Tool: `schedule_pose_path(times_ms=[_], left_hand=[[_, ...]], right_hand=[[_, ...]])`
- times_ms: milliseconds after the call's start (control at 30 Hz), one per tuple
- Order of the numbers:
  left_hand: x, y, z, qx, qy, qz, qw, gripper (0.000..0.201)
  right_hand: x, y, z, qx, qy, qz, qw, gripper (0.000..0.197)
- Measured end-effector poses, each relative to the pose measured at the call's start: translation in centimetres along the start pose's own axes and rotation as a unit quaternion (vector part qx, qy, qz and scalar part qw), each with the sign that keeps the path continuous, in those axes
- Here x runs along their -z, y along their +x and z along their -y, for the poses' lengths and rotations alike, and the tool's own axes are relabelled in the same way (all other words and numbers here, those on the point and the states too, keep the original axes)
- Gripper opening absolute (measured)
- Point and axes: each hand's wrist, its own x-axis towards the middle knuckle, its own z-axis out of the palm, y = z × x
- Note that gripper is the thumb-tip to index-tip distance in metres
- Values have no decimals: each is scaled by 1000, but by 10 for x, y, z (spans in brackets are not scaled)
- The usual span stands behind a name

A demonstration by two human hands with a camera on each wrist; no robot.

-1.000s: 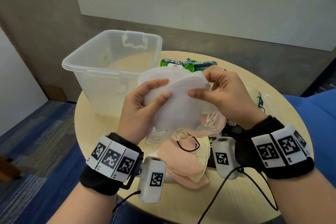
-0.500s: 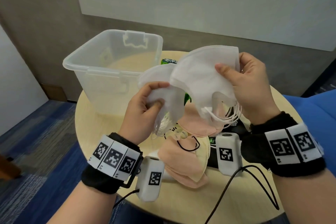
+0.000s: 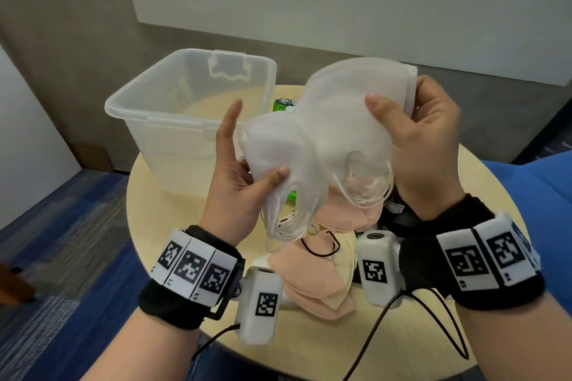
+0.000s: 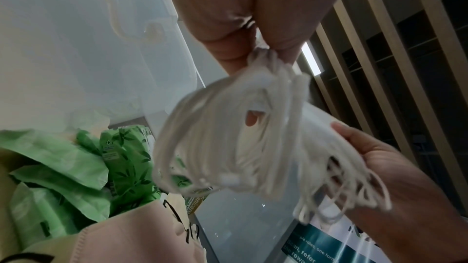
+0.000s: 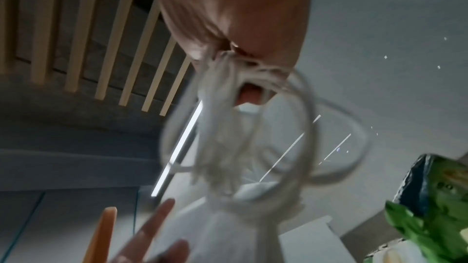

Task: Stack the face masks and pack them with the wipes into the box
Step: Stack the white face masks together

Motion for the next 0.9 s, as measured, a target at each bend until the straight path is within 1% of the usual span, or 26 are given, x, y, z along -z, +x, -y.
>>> schedule_pose_path(times_ms=[67,100,133,167,200,267,300,367,400,467,500,567,600,633,667,700,733,767,800,833,867,900], left_hand=[[0,0,0,12,-13,1,1000,91],[1,0,1,16,-11,1,1000,95],[2,0,2,20,-7,3,1000,97],[3,0,2,20,-1,7,1000,97],[4,0,2,17,6,12,1000,96],[5,0,3,7,23,22,999,93],[5,0,3,2,30,25,999,91],[6,1,4,-9,33,28,999,84],[7,1,5,-16,47,27,998,79],[6,2,7,-18,97,23,995,68],[5,2,9,-13,105,23,994,61],[-1,0,10,11,60,48,997,45],[-2,-1,10,27,25,68,997,36],[-3,-2,10,37,-7,83,996,32],[-3,-3,9,33,-25,88,995,34],[-3,-3,9,23,-35,89,995,41],[-3,-3,9,16,-43,85,995,47],[-3,-2,8,16,-54,74,996,48],[-2,-2,8,19,-60,58,996,44],[-1,-1,8,22,-60,45,997,35],[-1,-1,9,29,-56,32,998,28],[-1,-1,10,36,-52,21,998,25]], right_hand=[[-4,-2,4,-12,110,41,993,20],[-6,-3,5,-24,146,57,987,18],[-8,-4,5,-34,159,66,984,16],[-10,-4,4,-41,146,67,986,14],[-11,-5,3,-38,105,57,992,12],[-11,-5,-1,-11,-22,3,1000,17],[-9,-4,-4,6,-73,-32,997,21],[-6,-2,-7,46,-142,-92,985,26],[-5,-1,-8,73,-166,-107,978,25],[-9,-4,-10,128,-210,-101,964,21],[-13,-7,-12,153,-240,-80,955,17],[-27,-17,-17,184,-298,-1,937,16],[-35,-23,-19,183,-313,49,930,17],[-41,-28,-21,172,-316,96,928,17],[-46,-32,-22,151,-305,133,931,14],[-49,-35,-21,123,-281,162,938,11],[-52,-37,-18,89,-248,186,946,13],[-53,-36,-16,51,-216,208,953,18],[-53,-34,-13,11,-182,229,956,22],[-51,-32,-12,-25,-149,244,958,22],[-49,-29,-13,-48,-120,254,959,21],[-45,-26,-14,-53,-103,259,959,20]])
